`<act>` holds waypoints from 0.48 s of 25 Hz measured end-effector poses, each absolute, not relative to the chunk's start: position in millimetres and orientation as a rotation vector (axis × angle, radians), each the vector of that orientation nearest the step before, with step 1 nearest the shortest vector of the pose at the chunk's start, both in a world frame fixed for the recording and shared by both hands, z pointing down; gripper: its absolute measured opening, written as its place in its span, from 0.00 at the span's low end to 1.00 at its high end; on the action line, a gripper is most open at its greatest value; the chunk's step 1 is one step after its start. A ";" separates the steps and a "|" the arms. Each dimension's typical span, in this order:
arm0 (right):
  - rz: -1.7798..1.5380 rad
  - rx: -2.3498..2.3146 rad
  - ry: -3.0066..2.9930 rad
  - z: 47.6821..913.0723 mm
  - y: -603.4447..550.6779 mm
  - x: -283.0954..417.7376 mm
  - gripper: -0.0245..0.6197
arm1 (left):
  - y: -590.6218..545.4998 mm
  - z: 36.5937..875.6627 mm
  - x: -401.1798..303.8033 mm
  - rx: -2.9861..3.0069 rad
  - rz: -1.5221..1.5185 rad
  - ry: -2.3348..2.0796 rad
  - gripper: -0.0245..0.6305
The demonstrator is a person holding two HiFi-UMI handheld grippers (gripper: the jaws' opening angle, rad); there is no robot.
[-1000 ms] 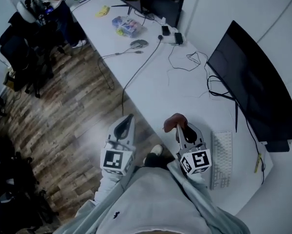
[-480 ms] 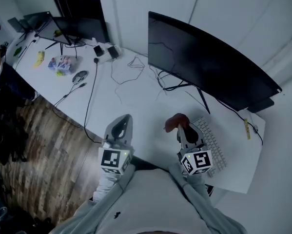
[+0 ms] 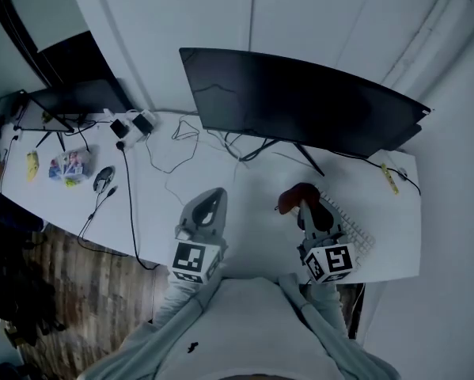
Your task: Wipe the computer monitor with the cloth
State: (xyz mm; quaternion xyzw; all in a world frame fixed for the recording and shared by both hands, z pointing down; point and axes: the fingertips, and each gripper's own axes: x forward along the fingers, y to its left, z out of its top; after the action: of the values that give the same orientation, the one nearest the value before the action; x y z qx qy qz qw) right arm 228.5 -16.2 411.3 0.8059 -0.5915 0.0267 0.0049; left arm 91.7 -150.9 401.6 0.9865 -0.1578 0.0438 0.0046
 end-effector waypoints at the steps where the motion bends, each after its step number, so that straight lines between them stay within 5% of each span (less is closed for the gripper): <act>1: 0.073 2.541 -1.833 407.7 -21.8 229.1 0.09 | -156.2 400.5 94.4 3.100 0.139 -0.462 0.07; 12: 0.026 2.607 -1.728 390.7 -58.3 225.2 0.09 | -192.6 404.3 97.2 3.115 0.167 -0.308 0.07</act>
State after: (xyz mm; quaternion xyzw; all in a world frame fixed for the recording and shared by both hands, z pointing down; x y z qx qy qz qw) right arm 225.2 -58.3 390.7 0.8334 -0.5526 0.0083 0.0069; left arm 97.2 -192.6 404.3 0.9937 -0.0983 0.0532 0.0035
